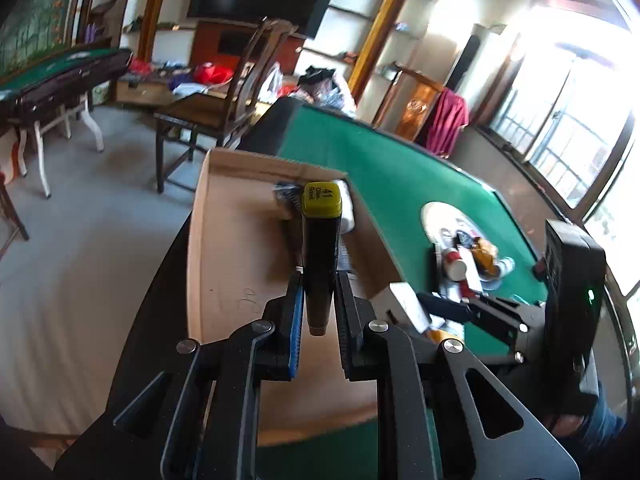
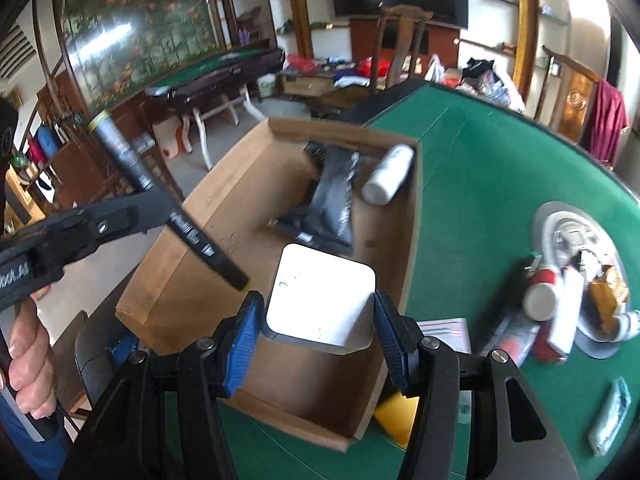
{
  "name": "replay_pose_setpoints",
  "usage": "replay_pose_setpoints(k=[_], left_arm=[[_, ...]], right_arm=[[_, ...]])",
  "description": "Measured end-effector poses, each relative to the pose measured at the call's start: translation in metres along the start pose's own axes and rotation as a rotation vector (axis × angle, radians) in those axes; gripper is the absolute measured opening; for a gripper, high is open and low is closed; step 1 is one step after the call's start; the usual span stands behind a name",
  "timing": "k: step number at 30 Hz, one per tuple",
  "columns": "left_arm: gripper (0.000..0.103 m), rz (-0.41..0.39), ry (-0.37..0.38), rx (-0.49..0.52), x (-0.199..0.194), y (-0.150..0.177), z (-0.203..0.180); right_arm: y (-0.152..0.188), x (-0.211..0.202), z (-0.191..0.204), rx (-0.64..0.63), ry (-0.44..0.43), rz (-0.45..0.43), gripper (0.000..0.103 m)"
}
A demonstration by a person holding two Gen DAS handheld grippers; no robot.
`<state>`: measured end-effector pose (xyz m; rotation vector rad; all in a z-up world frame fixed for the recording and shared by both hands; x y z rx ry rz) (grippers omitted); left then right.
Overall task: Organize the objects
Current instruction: 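Carry the marker in the left tool and white box in the right tool over the cardboard box, then open the left tool to drop the marker while the right tool releases the white box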
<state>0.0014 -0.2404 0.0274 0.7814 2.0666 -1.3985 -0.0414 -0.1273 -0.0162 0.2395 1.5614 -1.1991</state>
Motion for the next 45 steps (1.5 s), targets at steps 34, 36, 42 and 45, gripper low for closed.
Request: replay_pose_setpoints(k=[34, 36, 42, 45], left_arm=[[0.018, 0.13, 0.005, -0.067, 0.058, -0.017, 0.009], [0.025, 0.122, 0.022, -0.055, 0.051, -0.013, -0.001], [0.032, 0.137, 0.063, 0.055, 0.05, 0.006, -0.055], [0.032, 0.167, 0.084, 0.128, 0.059, 0.018, -0.091]], right_arm=[[-0.017, 0.011, -0.026, 0.01, -0.027, 0.022, 0.077], [-0.008, -0.008, -0.036, 0.046, -0.053, -0.005, 0.077], [0.024, -0.067, -0.113, 0.204, -0.055, -0.109, 0.077], [0.042, -0.09, -0.159, 0.268, -0.001, -0.152, 0.077]])
Point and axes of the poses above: each gripper's, at about its wrist camera, not at the fingertips, and x roughly the way its jaws point, z to its left, y to its underside, the point moved 8 cm from there along x, roughly the way its jaws point, and after that the axes turned 4 degrees about z, right-handed, at the moved point
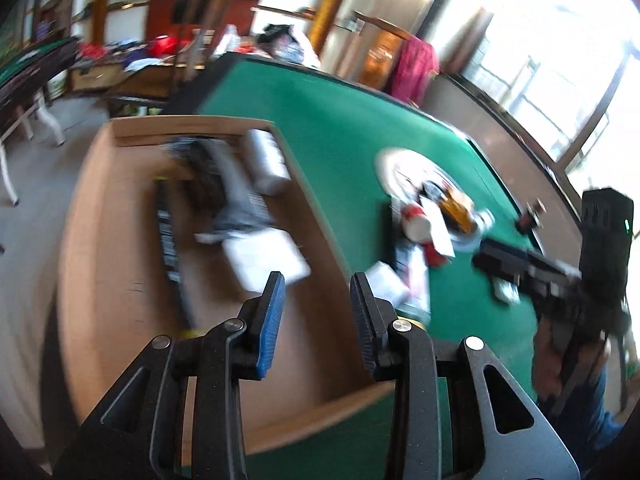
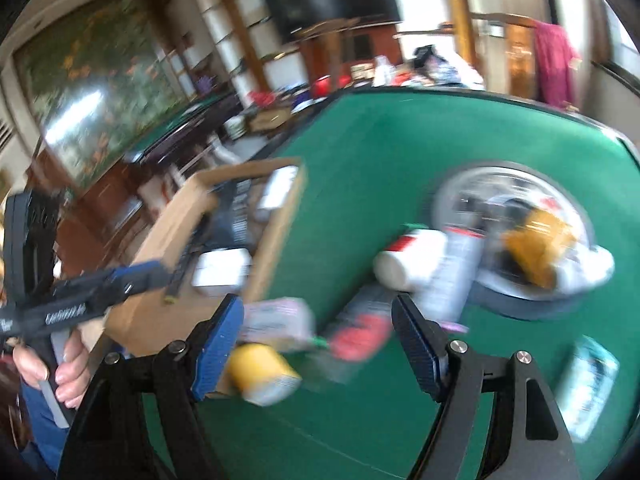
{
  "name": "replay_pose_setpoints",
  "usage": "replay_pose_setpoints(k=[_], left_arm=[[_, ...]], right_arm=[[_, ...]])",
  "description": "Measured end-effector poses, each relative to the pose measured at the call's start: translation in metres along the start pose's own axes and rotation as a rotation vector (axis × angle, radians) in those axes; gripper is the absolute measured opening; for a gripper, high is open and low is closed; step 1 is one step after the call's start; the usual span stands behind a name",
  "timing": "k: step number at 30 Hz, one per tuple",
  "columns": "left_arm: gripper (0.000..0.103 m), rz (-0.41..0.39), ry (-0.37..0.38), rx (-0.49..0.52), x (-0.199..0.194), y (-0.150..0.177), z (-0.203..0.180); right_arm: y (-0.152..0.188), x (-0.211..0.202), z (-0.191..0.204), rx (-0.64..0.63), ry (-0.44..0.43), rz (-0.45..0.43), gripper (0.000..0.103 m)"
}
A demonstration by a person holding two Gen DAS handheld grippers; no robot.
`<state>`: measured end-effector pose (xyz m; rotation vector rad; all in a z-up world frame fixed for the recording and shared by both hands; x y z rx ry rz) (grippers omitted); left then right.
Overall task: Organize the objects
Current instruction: 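Open the left tool to drop the marker while the right tool releases the white box, then move both tools back over the items on the table, then grasp the white-and-red medicine box with the left tool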
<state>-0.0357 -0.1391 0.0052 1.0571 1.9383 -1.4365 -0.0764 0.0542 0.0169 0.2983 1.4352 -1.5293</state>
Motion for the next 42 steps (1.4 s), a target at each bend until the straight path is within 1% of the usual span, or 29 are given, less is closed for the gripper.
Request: replay_pose_setpoints(k=[2, 3, 4, 6, 8, 10, 13, 15, 17, 18, 20, 21, 23, 24, 27, 29, 30, 31, 32, 35, 36, 38, 40, 42], left_arm=[[0.032, 0.023, -0.013, 0.052, 0.011, 0.004, -0.021], [0.032, 0.035, -0.031, 0.087, 0.018, 0.006, -0.03], [0.032, 0.05, -0.059, 0.127, 0.025, 0.007, -0.039], [0.032, 0.079, -0.11, 0.193, 0.037, 0.009, -0.049], [0.032, 0.114, -0.153, 0.281, 0.049, 0.012, -0.058], [0.032, 0.157, -0.195, 0.373, 0.06, 0.012, -0.063], [0.033, 0.212, -0.222, 0.502, 0.069, 0.011, -0.069], [0.033, 0.24, -0.244, 0.554, 0.075, 0.007, -0.067], [0.034, 0.283, -0.24, 0.6, 0.082, 0.006, -0.066], [0.034, 0.293, -0.25, 0.616, 0.086, 0.004, -0.064], [0.04, 0.311, -0.257, 0.664, 0.093, 0.002, -0.063], [0.04, 0.316, -0.265, 0.677, 0.097, 0.001, -0.064], [0.047, 0.327, -0.279, 0.675, 0.103, -0.002, -0.063], [0.048, 0.331, -0.29, 0.675, 0.107, -0.003, -0.064], [0.049, 0.352, -0.317, 0.676, 0.12, -0.001, -0.063], [0.048, 0.345, -0.333, 0.646, 0.126, -0.004, -0.063], [0.046, 0.341, -0.327, 0.625, 0.127, -0.005, -0.063], [0.034, 0.346, -0.32, 0.598, 0.129, -0.006, -0.064], [0.034, 0.344, -0.317, 0.574, 0.129, -0.007, -0.064], [0.034, 0.296, -0.314, 0.491, 0.125, -0.011, -0.067], [0.034, 0.273, -0.306, 0.45, 0.12, -0.012, -0.069], [0.034, 0.222, -0.286, 0.4, 0.11, -0.013, -0.076], [0.034, 0.163, -0.252, 0.331, 0.096, -0.013, -0.084], [0.034, 0.122, -0.214, 0.31, 0.087, -0.01, -0.095]], right_arm=[[0.004, -0.015, -0.032, 0.022, 0.054, -0.04, 0.077], [0.006, -0.021, -0.048, 0.038, 0.076, -0.049, 0.077], [0.008, -0.024, -0.061, 0.053, 0.08, -0.054, 0.077], [0.015, -0.033, -0.088, 0.115, 0.062, -0.066, 0.077], [0.021, -0.037, -0.11, 0.184, 0.024, -0.059, 0.077], [0.022, -0.037, -0.118, 0.227, -0.011, -0.048, 0.077], [0.02, -0.044, -0.121, 0.257, -0.05, -0.061, 0.077], [0.02, -0.047, -0.117, 0.247, -0.062, -0.071, 0.077], [0.019, -0.049, -0.116, 0.243, -0.075, -0.075, 0.077], [0.019, -0.051, -0.117, 0.242, -0.07, -0.08, 0.077], [0.018, -0.054, -0.119, 0.241, -0.056, -0.088, 0.077], [0.019, -0.053, -0.12, 0.24, -0.048, -0.089, 0.077], [0.019, -0.054, -0.125, 0.251, -0.032, -0.087, 0.077], [0.019, -0.054, -0.127, 0.255, -0.024, -0.086, 0.077], [0.02, -0.054, -0.133, 0.267, -0.01, -0.088, 0.077], [0.02, -0.053, -0.137, 0.275, 0.007, -0.085, 0.077], [0.021, -0.053, -0.139, 0.277, 0.016, -0.082, 0.077], [0.022, -0.053, -0.142, 0.283, 0.033, -0.077, 0.077], [0.023, -0.053, -0.146, 0.295, 0.051, -0.073, 0.077], [0.025, -0.056, -0.159, 0.327, 0.089, -0.069, 0.077], [0.027, -0.057, -0.164, 0.334, 0.112, -0.066, 0.077], [0.032, -0.058, -0.175, 0.351, 0.171, -0.053, 0.077], [0.037, -0.054, -0.179, 0.368, 0.182, -0.028, 0.077], [0.043, -0.049, -0.183, 0.397, 0.187, 0.004, 0.077]])
Point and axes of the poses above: each gripper's, at about its wrist camera, not at the fingertips, and x roughly the way its jaws point, z to its left, y to its underside, the point moved 8 cm from there along x, roughly the way its jaws point, and after that the axes turned 4 degrees about z, right-handed, at the moved point
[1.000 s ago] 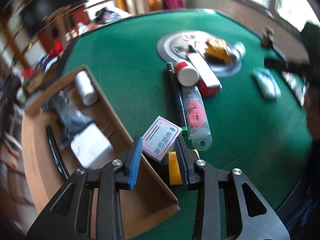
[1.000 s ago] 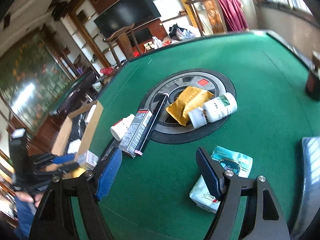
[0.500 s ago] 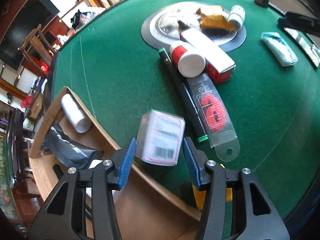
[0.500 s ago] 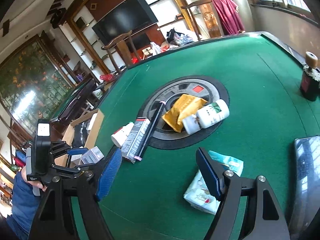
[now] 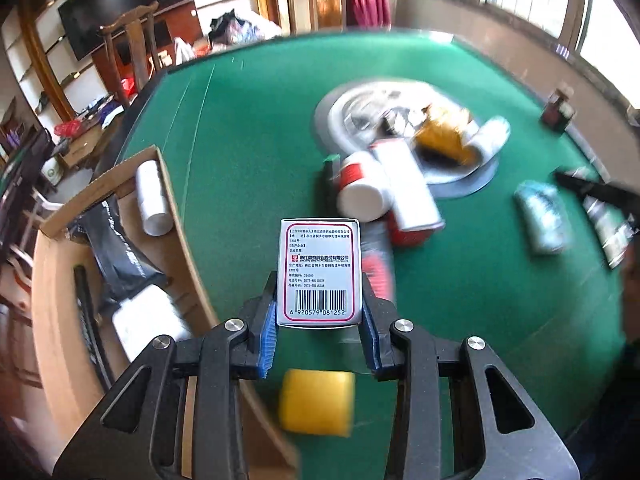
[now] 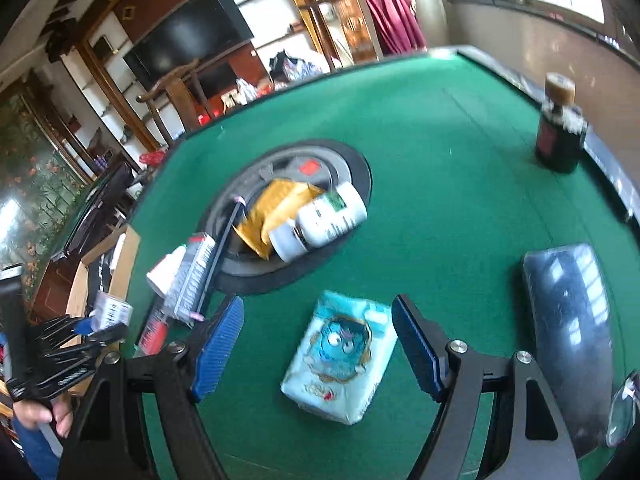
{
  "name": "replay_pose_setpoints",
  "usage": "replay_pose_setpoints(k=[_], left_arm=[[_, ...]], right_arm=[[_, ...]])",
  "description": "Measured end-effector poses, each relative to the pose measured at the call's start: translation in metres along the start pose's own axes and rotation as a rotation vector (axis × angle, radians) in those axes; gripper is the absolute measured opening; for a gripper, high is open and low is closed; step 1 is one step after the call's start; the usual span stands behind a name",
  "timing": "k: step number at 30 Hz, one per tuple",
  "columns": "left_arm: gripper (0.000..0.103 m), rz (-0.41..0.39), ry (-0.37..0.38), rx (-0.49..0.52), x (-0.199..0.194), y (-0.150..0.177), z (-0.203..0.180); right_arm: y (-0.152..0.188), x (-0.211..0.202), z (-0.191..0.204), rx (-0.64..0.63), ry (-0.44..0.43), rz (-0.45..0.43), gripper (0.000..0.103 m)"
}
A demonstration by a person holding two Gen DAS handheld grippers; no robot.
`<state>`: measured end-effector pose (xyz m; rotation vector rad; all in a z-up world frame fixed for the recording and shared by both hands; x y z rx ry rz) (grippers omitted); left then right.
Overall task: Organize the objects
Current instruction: 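Grasp the white-and-red medicine box with the left tool, then grasp the blue cartoon snack bag with the right tool while the left tool holds the medicine box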
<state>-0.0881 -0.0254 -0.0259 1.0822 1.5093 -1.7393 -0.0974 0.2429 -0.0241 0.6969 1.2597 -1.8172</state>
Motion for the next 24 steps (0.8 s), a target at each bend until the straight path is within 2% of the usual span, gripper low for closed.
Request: replay_pose_setpoints(k=[4, 8, 11, 14, 15, 16, 17, 18, 20, 24], left_arm=[[0.034, -0.052, 0.047, 0.015, -0.01, 0.0, -0.028], [0.034, -0.038, 0.085, 0.057, -0.001, 0.003, -0.067], [0.034, -0.021, 0.103, 0.099, 0.01, 0.008, -0.088], [0.034, -0.013, 0.118, 0.125, 0.013, 0.013, -0.098], [0.034, -0.015, 0.125, 0.124, 0.014, 0.013, -0.099], [0.034, -0.014, 0.141, 0.122, 0.015, 0.013, -0.098], [0.034, -0.011, 0.156, 0.12, 0.016, 0.014, -0.099], [0.034, -0.008, 0.169, 0.117, 0.018, 0.014, -0.098], [0.034, 0.001, 0.181, 0.119, 0.022, 0.016, -0.099], [0.034, 0.004, 0.187, 0.114, 0.024, 0.019, -0.098]], right_arm=[[0.008, 0.009, -0.007, 0.037, 0.033, 0.039, 0.077], [0.015, 0.018, -0.001, 0.014, 0.079, 0.058, 0.077], [0.022, 0.027, 0.011, -0.057, 0.152, 0.075, 0.077], [0.027, 0.035, 0.014, -0.131, 0.273, 0.078, 0.076], [0.028, 0.036, 0.014, -0.149, 0.303, 0.079, 0.073], [0.028, 0.035, 0.013, -0.166, 0.343, 0.063, 0.062], [0.028, 0.033, 0.013, -0.16, 0.341, 0.054, 0.049], [0.027, 0.032, 0.011, -0.152, 0.338, 0.052, 0.048], [0.025, 0.029, 0.006, -0.135, 0.323, 0.036, 0.04], [0.016, 0.017, 0.012, -0.114, 0.215, -0.031, 0.038]])
Point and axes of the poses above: each gripper's, at about its wrist camera, not at the fingertips, and x roughly the way its jaws point, z to its left, y to its underside, the point moved 8 cm from there along x, roughly the way its jaws point, and after that the axes turned 4 degrees about z, right-handed, at the moved point
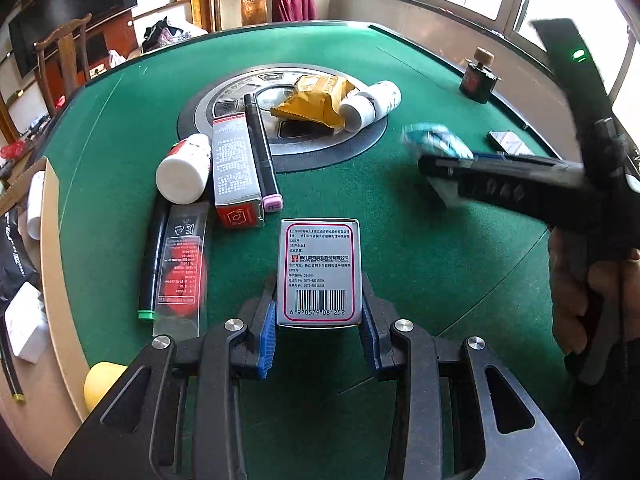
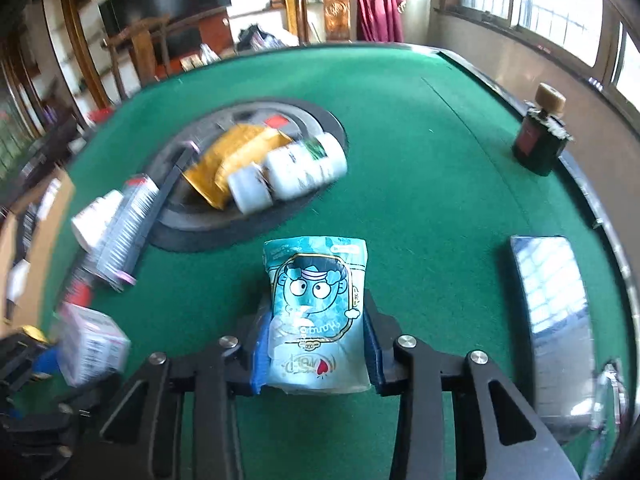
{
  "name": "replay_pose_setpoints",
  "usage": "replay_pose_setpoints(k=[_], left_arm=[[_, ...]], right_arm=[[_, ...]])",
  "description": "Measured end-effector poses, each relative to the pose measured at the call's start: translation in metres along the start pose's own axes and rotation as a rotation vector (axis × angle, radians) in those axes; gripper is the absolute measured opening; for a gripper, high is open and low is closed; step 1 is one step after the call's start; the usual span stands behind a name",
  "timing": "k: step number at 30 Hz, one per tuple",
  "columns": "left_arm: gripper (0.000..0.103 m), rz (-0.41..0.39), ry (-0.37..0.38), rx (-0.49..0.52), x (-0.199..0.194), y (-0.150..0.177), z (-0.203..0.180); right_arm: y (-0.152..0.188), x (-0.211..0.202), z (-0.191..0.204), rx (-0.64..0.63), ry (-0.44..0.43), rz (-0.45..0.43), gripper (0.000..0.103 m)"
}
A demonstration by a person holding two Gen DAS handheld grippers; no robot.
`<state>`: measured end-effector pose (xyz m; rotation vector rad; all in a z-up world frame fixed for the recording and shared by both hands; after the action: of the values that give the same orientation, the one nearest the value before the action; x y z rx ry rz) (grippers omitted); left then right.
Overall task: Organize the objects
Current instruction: 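Grasp the blue cartoon snack bag with the right tool while the left tool holds the medicine box, then lift the medicine box with the left tool while the right tool lifts the snack bag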
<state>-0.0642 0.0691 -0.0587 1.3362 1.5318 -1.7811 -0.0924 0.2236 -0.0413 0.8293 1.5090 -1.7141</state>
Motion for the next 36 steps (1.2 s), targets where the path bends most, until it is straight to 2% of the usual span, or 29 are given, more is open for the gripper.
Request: replay_pose_setpoints(k=[4, 12, 18, 20, 25, 31, 36], left_arm=[[0.034, -0.007, 0.007, -0.019, -0.001, 0.0, 0.005], [0.034, -0.025, -0.005, -0.038, -0.005, -0.001, 0.012], [0.034, -0.024, -0.002, -0.063, -0.006, -0.001, 0.019], [0.034, -0.025, 0.002, -0.068, -0.006, -0.002, 0.02], [0.034, -0.023, 0.007, -0.06, -0.006, -0.001, 0.018], [0.034, -0.022, 0.015, -0.061, -0.006, -0.001, 0.018], [0.034, -0.016, 0.019, -0.067, -0.005, -0.001, 0.019]], right_arm=[[-0.011, -0.016, 0.007, 0.007, -0.069, -0.089, 0.038], [-0.009, -0.021, 0.023, -0.057, -0.068, -0.121, 0.04], [-0.012, -0.028, 0.037, -0.129, -0.084, -0.225, 0.049], [-0.012, -0.025, 0.036, -0.136, -0.073, -0.216, 0.05], [-0.007, -0.014, 0.037, -0.121, -0.131, -0.149, 0.05], [-0.009, -0.023, 0.034, -0.116, -0.119, -0.202, 0.05], [-0.008, -0.021, 0.037, -0.14, -0.101, -0.203, 0.05]])
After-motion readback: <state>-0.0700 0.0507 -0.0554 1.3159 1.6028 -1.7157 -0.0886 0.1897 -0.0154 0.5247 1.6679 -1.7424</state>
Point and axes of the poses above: each gripper's, at about its wrist camera, not at the fingertips, and x roughly the way its jaws point, z to its left, y to its underside, the point moved 8 cm from there along x, roughly the way its jaws point, and after that the axes turned 4 degrees about z, right-handed, at the moved point
